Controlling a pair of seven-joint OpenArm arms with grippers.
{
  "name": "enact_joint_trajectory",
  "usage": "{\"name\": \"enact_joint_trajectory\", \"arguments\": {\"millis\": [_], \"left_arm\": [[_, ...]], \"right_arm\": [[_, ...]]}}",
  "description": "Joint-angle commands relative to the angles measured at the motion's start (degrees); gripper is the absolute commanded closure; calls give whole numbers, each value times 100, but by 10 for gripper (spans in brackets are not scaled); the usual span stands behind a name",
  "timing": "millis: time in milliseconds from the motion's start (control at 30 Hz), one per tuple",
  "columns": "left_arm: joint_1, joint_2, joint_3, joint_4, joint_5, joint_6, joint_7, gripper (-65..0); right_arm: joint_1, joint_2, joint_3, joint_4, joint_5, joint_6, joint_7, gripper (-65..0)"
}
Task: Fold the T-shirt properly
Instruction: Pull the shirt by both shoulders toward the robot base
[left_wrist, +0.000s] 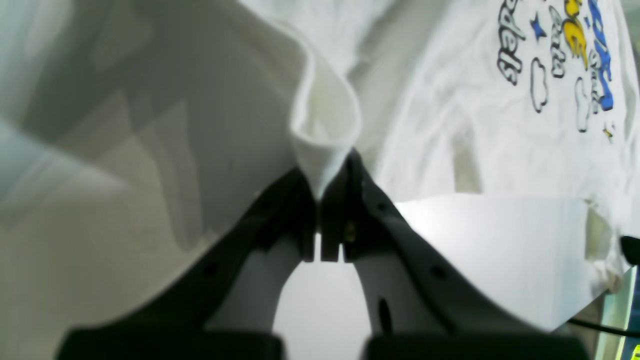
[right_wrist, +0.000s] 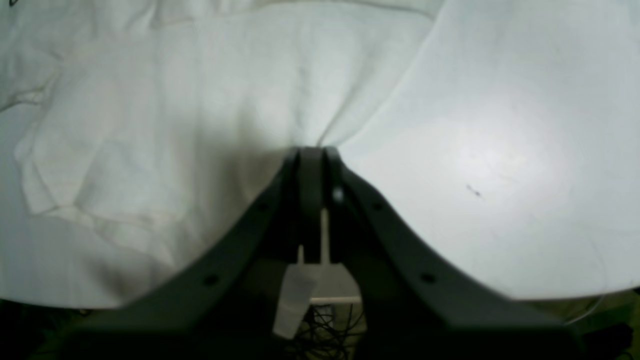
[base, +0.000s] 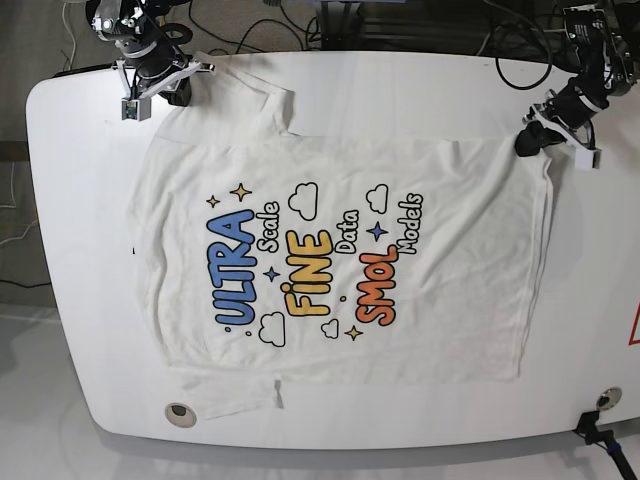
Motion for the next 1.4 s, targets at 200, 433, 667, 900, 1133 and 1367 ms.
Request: {"name": "enact_joint_trajectory", "arguments": {"millis": [200,433,667,900,1133,1367], "left_arm": [[278,-86,-13,373,153,41,144,0],[726,-86,-21,373,153,24,118,0],[708,-86,-13,373,153,24,118,0],[585,-86,-4,373,171,24,118,0],[559,-94,-4,373,179,24,118,0],[497,-94,-4,373,188,24,118,0]], "right_arm": [[-424,43,14,58,-48,-23,-129,0],[-775,43,14,58,-39,-23,-120,0],[-529,52,14,58,-74,-23,-120,0],[-511,61,14,58,-83,-76,-146,-15],[-538,43,23,260,-57,-76,-120,-326],[-608,26,49,532,31,-32,-102,-409]]}}
